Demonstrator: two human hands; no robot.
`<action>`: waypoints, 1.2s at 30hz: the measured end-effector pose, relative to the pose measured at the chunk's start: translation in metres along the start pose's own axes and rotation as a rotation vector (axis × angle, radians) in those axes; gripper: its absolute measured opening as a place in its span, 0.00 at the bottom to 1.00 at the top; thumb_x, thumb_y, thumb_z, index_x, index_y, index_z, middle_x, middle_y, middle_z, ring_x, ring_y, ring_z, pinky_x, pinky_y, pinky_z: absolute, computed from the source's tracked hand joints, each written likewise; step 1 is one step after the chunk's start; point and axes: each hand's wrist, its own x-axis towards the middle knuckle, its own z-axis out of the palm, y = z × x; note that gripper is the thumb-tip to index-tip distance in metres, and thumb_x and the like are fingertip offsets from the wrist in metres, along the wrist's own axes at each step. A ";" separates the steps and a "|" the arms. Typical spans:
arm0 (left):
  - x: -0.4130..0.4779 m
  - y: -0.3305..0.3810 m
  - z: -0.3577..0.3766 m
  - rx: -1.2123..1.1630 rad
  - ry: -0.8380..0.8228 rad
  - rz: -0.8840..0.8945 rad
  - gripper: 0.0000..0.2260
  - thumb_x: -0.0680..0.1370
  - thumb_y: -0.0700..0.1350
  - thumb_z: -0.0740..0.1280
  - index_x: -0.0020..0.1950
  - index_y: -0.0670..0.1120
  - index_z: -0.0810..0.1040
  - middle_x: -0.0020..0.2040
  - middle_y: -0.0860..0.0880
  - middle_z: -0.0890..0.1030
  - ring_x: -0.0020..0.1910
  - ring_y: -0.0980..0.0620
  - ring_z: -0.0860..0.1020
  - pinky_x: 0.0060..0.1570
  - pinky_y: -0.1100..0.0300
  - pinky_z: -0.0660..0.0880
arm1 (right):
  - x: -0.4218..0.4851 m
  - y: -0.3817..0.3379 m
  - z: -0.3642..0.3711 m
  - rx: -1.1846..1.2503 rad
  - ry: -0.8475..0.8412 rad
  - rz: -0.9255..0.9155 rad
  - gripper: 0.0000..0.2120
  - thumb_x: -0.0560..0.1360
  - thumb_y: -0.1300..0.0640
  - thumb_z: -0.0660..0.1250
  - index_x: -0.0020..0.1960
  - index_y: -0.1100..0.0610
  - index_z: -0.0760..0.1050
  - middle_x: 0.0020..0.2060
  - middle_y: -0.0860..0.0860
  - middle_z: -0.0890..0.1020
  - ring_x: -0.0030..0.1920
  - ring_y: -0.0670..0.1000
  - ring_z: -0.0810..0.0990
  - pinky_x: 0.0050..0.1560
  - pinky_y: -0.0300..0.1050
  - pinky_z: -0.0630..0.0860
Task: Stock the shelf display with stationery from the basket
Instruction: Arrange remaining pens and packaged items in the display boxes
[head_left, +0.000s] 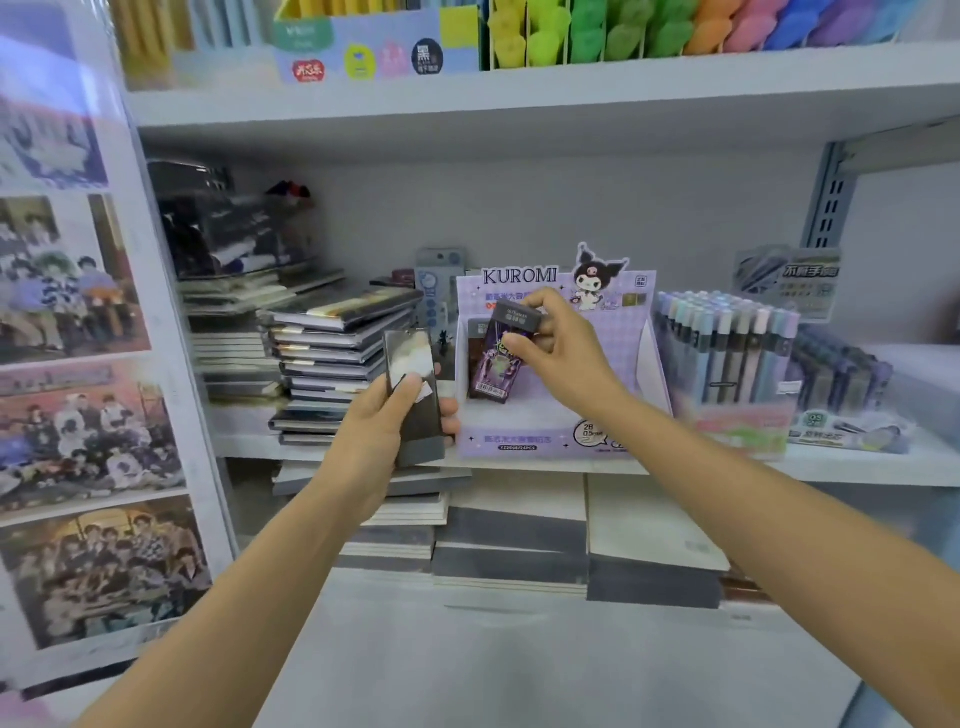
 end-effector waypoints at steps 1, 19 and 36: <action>0.001 -0.001 -0.001 0.014 -0.004 0.004 0.10 0.83 0.48 0.59 0.58 0.45 0.76 0.46 0.41 0.84 0.42 0.45 0.83 0.46 0.51 0.81 | 0.003 0.002 0.000 -0.020 -0.025 -0.013 0.11 0.76 0.63 0.69 0.54 0.56 0.69 0.49 0.52 0.83 0.42 0.44 0.84 0.46 0.38 0.80; 0.011 -0.007 0.007 0.138 -0.034 -0.049 0.09 0.82 0.41 0.61 0.61 0.40 0.75 0.40 0.44 0.83 0.36 0.49 0.81 0.40 0.57 0.81 | 0.025 0.008 0.004 -0.313 -0.242 -0.054 0.09 0.77 0.61 0.68 0.55 0.57 0.69 0.46 0.58 0.82 0.45 0.58 0.83 0.50 0.58 0.80; 0.009 -0.001 0.005 0.148 -0.106 0.012 0.07 0.79 0.41 0.66 0.56 0.42 0.78 0.45 0.41 0.83 0.42 0.45 0.84 0.47 0.52 0.82 | 0.015 0.006 -0.001 -0.415 -0.028 -0.117 0.19 0.76 0.54 0.69 0.67 0.52 0.74 0.53 0.48 0.68 0.52 0.47 0.71 0.56 0.44 0.73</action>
